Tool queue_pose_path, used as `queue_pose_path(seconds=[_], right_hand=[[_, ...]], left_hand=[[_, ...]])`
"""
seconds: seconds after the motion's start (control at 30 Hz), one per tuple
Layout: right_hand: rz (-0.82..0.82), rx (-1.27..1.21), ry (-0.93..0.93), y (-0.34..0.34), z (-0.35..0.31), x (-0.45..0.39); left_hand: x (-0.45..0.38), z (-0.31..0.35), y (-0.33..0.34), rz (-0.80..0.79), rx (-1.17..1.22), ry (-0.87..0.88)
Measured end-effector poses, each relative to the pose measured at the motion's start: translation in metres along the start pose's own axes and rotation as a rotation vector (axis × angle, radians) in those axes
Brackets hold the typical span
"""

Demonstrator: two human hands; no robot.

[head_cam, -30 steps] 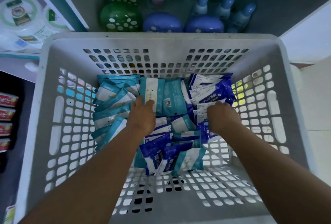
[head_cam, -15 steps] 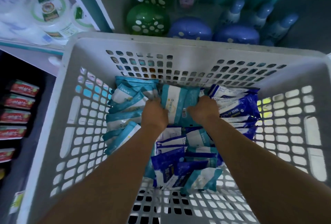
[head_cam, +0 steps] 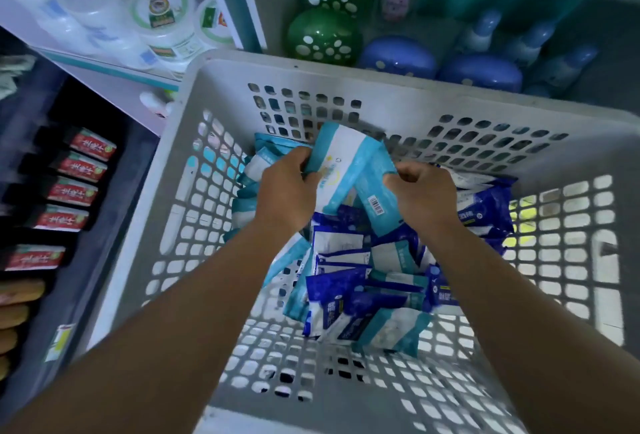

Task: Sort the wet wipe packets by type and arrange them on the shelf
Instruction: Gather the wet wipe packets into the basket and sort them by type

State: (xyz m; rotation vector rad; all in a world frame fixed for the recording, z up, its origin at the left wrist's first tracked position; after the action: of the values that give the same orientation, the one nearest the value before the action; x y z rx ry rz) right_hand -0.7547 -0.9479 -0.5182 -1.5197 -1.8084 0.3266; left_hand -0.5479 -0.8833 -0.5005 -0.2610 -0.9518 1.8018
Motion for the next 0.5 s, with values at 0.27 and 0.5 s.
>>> queue_pose_path(seconds=[0.27, 0.5], right_hand=[[-0.040, 0.148, -0.280, 0.018, -0.062, 0.046], [-0.262, 0.160, -0.396, 0.081, -0.085, 0.090]], left_hand=[[0.055, -0.075, -0.020, -0.352, -0.677, -0.028], [0.072, -0.098, -0.016, -0.477, -0.789, -0.006]])
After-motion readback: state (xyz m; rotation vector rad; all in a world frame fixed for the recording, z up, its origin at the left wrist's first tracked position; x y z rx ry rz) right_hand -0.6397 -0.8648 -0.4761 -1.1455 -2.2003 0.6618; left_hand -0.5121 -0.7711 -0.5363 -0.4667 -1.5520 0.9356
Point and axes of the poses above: each hand's wrist, its own x-axis away from the middle knuckle, its own y-axis out of the palm, z = x × y, the point moved 10 cm from there along -x, towards the middle knuckle, and after that the axes turned 1 degree about z, right-handed, at the moved point
